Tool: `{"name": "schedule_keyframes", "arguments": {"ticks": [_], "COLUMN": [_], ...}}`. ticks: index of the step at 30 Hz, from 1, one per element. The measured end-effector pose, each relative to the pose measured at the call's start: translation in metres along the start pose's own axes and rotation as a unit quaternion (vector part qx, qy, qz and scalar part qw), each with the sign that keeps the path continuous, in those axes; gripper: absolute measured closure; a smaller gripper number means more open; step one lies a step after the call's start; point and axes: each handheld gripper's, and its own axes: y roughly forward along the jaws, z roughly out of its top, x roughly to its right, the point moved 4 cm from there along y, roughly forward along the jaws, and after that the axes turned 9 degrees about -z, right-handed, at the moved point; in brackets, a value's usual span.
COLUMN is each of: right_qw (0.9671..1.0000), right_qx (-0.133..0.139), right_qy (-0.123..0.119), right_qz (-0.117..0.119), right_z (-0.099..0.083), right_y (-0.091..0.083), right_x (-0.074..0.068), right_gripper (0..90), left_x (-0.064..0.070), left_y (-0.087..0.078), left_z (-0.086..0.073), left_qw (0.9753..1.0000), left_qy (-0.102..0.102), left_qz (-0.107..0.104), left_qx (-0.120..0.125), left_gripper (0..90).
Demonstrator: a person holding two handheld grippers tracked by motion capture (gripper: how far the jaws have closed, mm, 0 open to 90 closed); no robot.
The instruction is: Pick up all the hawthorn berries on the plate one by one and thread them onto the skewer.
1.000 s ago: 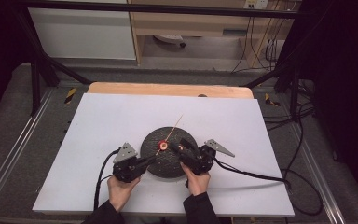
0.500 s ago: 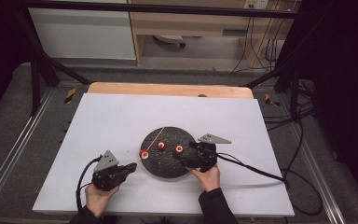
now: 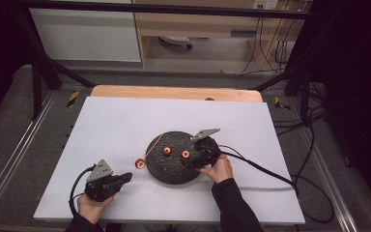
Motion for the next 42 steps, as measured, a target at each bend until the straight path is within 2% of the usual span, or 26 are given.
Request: {"name": "schedule_keyframes", "arguments": {"ticks": [6,12,16,20,26,31,42], "right_qw": [0.9966,0.9934,0.9914,0.99,0.9873,0.9874,0.9837], "right_qx": [-0.06,-0.095,-0.114,-0.125,-0.133,-0.124,-0.128], "right_qy": [-0.056,-0.064,-0.058,-0.053,-0.07,-0.082,-0.113], "right_qz": [-0.002,0.005,0.027,0.039,0.052,0.054,0.056], "right_z": [0.011,0.019,0.021,0.021,0.019,0.02,0.018], "right_y": [0.01,0.018,0.023,0.029,0.033,0.034,0.038], "right_x": [0.001,0.007,0.007,0.007,0.007,0.008,0.007], "right_gripper": [18.7,30.6,37.4,44.4,54.4,56.4,61.0], "left_x": [-0.001,-0.002,-0.002,-0.001,-0.001,0.0,0.0], "left_y": [-0.002,-0.003,-0.002,-0.001,-0.001,0.0,0.001], "left_z": [-0.002,-0.002,-0.002,-0.002,-0.002,-0.002,-0.002], "left_qw": [1.0,1.0,1.0,1.0,1.0,1.0,1.0], "left_qy": [-0.002,-0.004,-0.003,-0.003,0.0,0.0,0.001], "left_qz": [-0.001,-0.002,-0.003,-0.005,-0.007,-0.007,-0.008], "left_qx": [0.002,0.004,0.002,0.001,-0.001,-0.002,-0.002], "left_gripper": [87.8,87.8,87.7,87.8,87.8,87.8,87.8]}}
